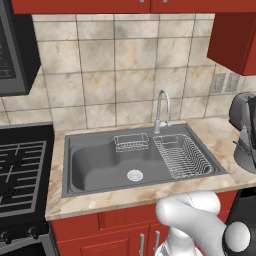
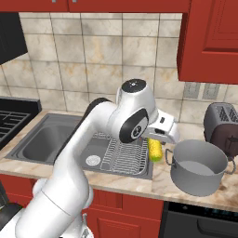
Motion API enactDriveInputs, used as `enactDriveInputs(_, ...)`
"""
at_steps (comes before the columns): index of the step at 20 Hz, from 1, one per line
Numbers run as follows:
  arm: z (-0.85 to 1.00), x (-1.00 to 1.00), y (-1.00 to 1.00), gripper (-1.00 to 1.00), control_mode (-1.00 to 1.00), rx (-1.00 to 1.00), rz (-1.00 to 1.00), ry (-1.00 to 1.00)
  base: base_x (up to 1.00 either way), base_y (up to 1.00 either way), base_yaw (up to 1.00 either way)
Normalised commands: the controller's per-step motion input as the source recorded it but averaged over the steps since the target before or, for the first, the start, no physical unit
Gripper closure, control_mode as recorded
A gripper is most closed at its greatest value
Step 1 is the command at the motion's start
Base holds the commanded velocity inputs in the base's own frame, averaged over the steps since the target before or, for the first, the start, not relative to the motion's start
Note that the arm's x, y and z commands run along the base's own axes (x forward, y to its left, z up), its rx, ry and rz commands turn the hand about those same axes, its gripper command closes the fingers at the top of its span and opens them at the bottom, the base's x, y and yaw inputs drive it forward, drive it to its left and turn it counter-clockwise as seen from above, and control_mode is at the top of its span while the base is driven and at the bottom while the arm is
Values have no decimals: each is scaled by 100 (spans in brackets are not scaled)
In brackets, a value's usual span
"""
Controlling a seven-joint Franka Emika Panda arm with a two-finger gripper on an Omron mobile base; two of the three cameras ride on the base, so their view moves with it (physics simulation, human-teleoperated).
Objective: Dump the corn from the pot into the sink. Then turn on the water and wash the corn. Then turn off the water and put the corn back in the pot.
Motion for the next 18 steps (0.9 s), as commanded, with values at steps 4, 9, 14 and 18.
enactDriveInputs(4,0,12,100,100,-100,-11,0,1,0,0,0)
enactDriveInputs(9,0,26,100,100,-100,-8,0,0,0,0,0)
enactDriveInputs(14,-2,26,89,100,-100,-3,0,1,0,0,0)
enactDriveInputs(18,-22,14,77,100,-100,0,0,0,0,0,0)
